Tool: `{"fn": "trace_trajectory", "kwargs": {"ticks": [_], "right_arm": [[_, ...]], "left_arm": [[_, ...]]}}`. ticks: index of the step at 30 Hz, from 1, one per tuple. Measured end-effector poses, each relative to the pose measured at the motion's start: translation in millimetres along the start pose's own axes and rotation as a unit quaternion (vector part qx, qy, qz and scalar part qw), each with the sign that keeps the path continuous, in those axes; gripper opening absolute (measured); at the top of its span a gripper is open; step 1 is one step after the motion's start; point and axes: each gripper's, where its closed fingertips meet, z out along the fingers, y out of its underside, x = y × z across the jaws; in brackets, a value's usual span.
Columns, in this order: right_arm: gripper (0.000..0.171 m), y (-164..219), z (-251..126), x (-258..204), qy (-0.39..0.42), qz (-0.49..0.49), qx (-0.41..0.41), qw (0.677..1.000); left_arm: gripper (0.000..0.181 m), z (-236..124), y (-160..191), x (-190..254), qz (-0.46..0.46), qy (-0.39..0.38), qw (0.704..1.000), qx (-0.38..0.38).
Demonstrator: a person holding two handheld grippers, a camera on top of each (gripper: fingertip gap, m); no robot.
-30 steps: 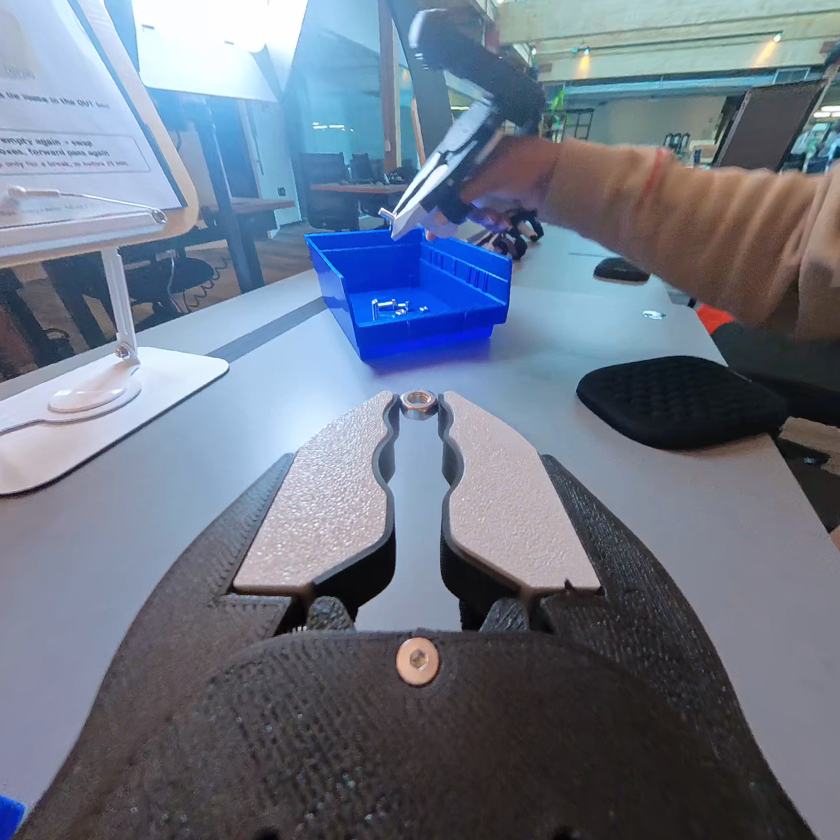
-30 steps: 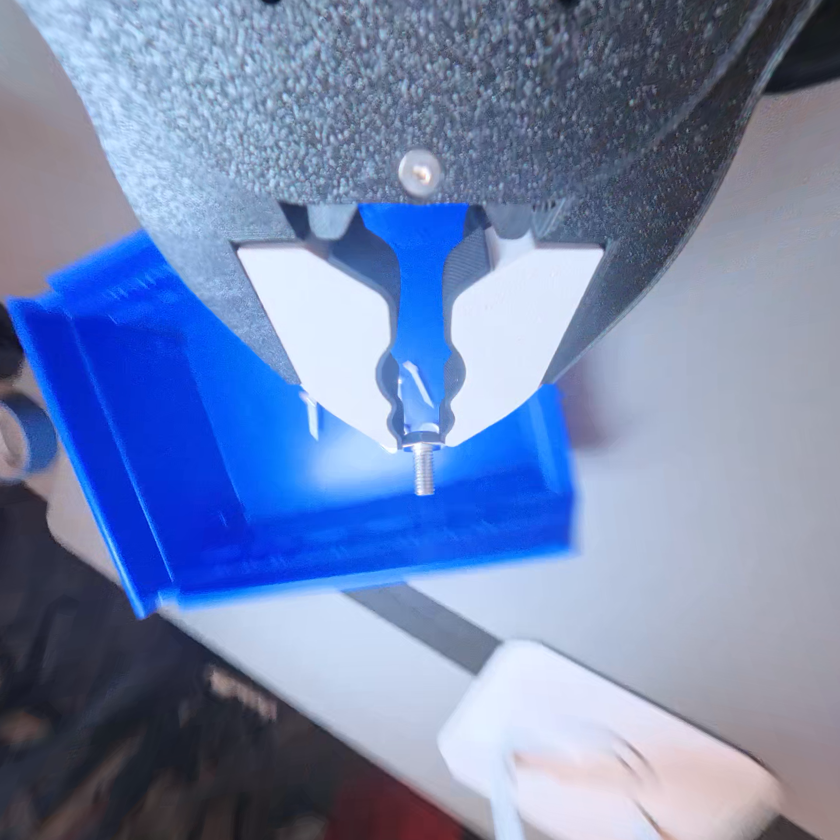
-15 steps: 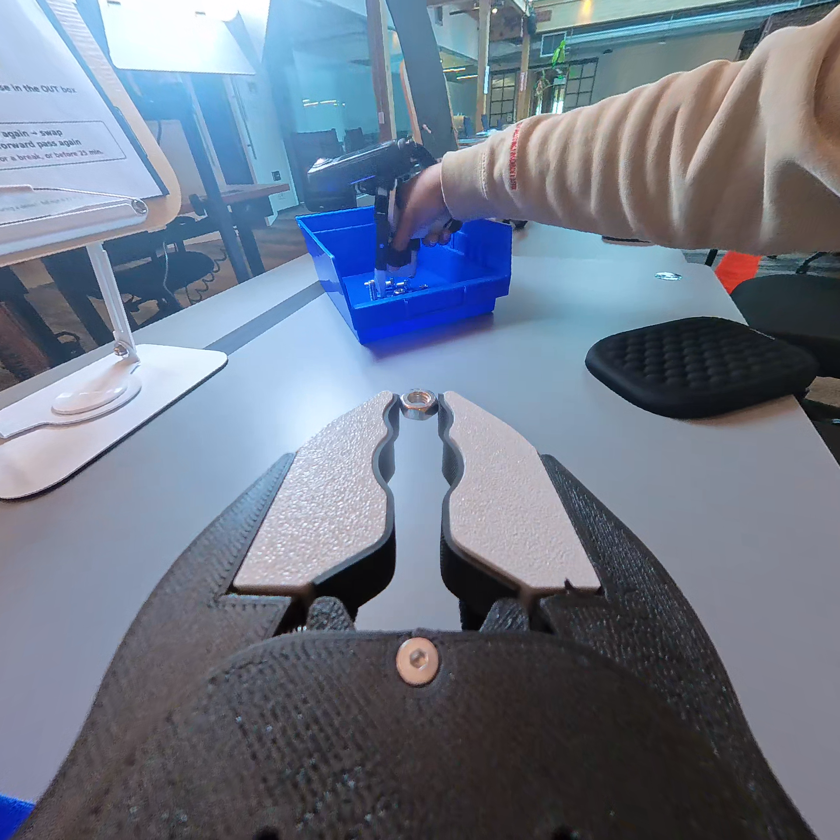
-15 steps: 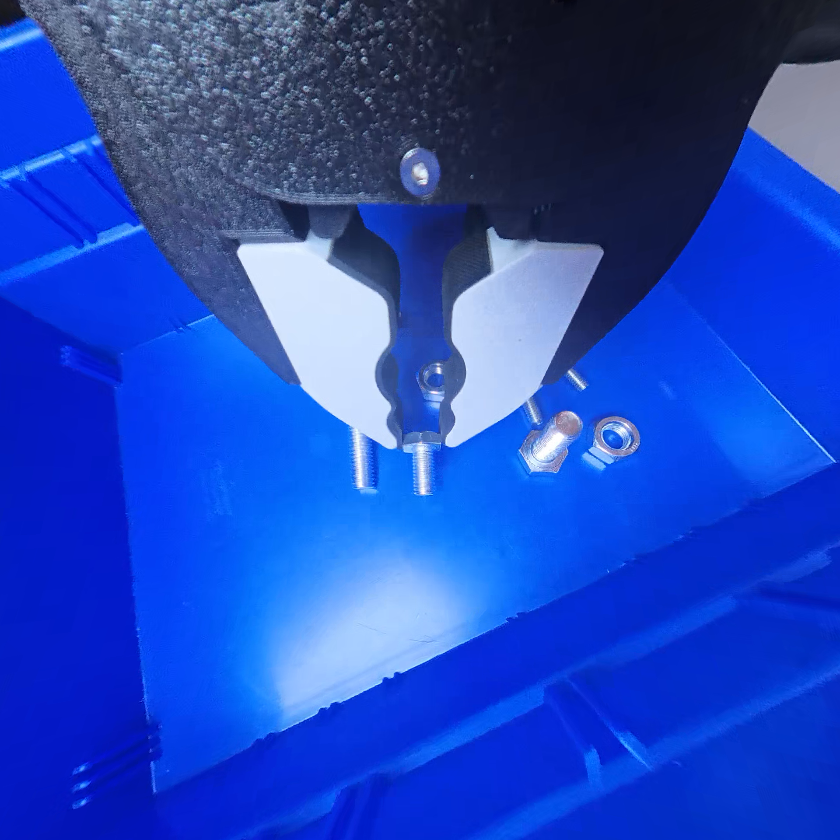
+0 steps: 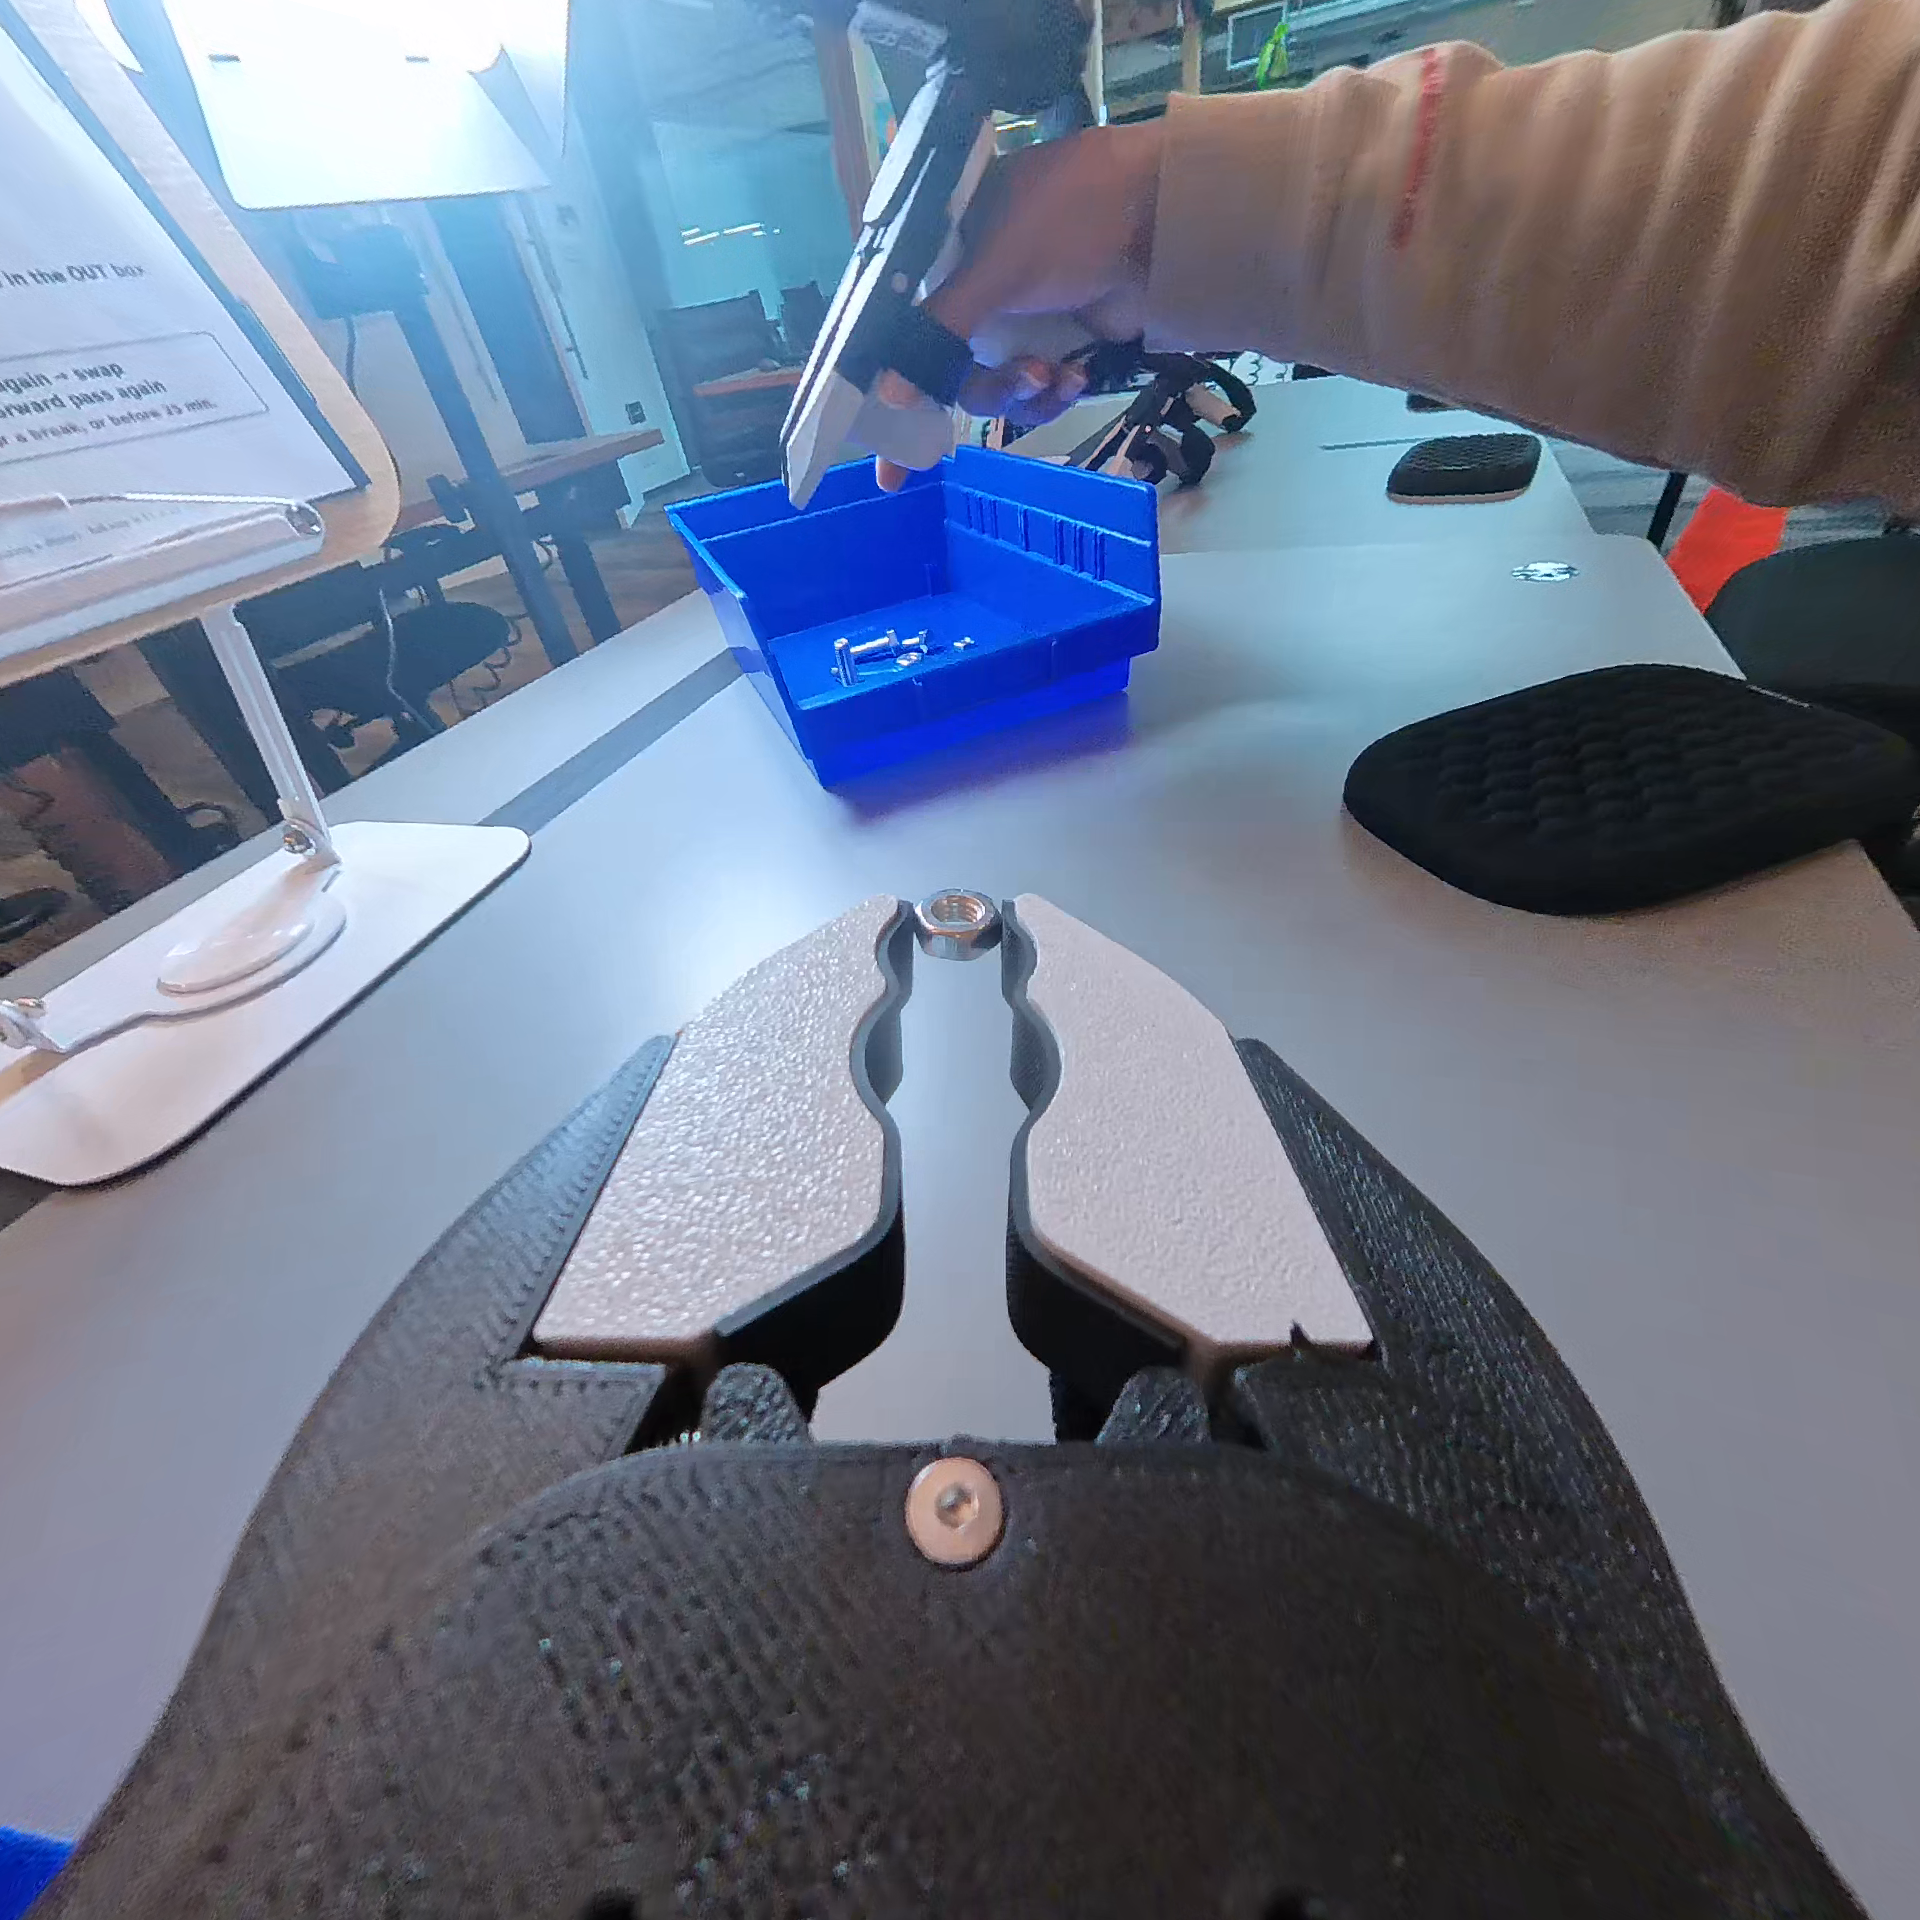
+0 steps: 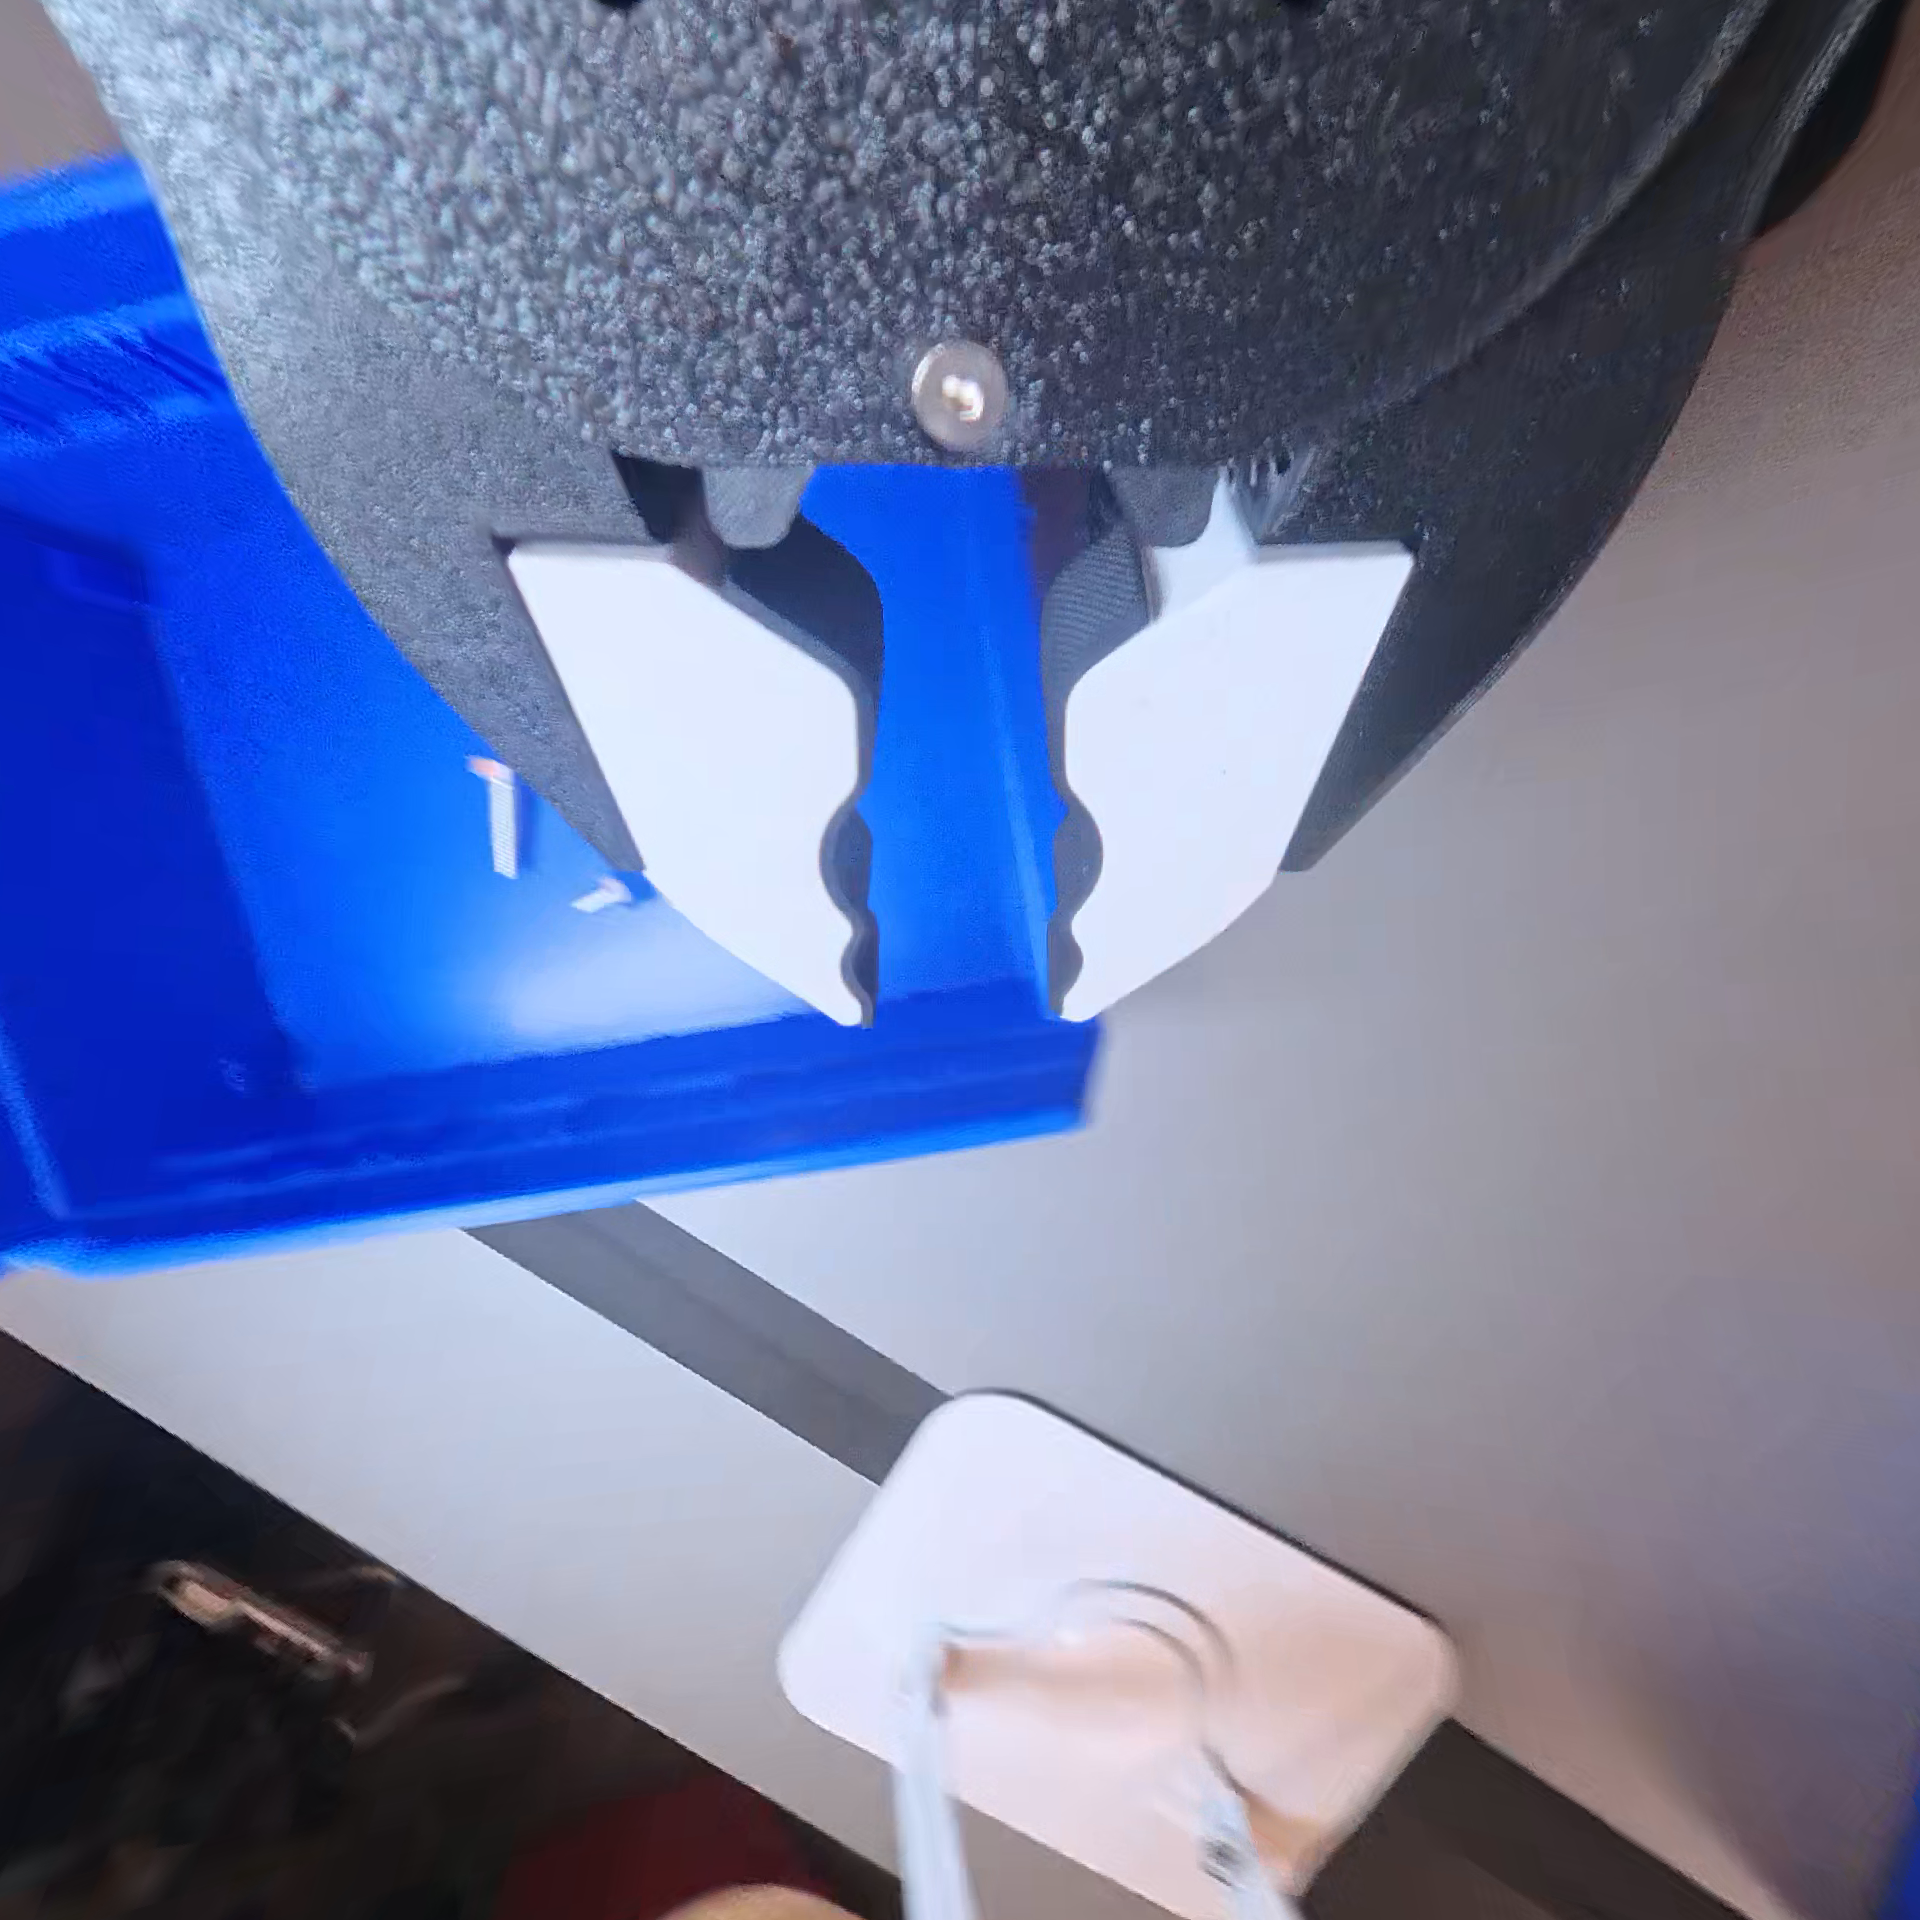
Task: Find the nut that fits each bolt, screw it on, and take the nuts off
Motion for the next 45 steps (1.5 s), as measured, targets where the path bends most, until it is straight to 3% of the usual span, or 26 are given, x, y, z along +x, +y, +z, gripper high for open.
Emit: {"fn": "trace_trajectory", "kwargs": {"ticks": [6,9,18,25,29,32,35,39,42,45], "right_arm": [[0.03,-3,-8,-198,-0.263,0.013,0.111,0.958],[0.029,7,-7,-262,-0.319,0.028,0.124,0.939],[0.024,12,11,-308,-0.25,0.004,0.151,0.956],[0.016,16,18,-301,-0.201,-0.04,0.153,0.967],[0.016,-5,2,-237,-0.155,-0.049,0.149,0.975],[0.016,-28,-16,-118,-0.023,-0.065,0.11,0.991],[0.016,-30,-19,-2,0.044,-0.03,0.045,0.998],[0.016,23,7,93,0.046,0.012,-0.102,0.994],[0.016,75,25,122,0.044,-0.025,-0.215,0.975],[0.017,101,42,121,0.013,-0.041,-0.254,0.966]], "left_arm": [[0.016,0,-3,3,0.093,-0.035,0.995,-0.012],[0.016,0,-3,3,0.144,-0.064,0.987,-0.031],[0.016,2,5,4,0.288,-0.125,0.945,-0.095],[0.017,3,10,2,0.319,-0.143,0.93,-0.117],[0.023,2,10,-3,0.203,-0.116,0.968,-0.097],[0.022,-2,2,-9,0.084,-0.088,0.991,-0.055],[0.02,-4,1,-14,0.016,-0.069,0.997,-0.03],[0.018,-2,8,-15,0.008,-0.061,0.997,-0.037],[0.017,0,13,-14,0.018,-0.059,0.997,-0.045],[0.016,1,17,-15,0.015,-0.053,0.997,-0.049]]}}
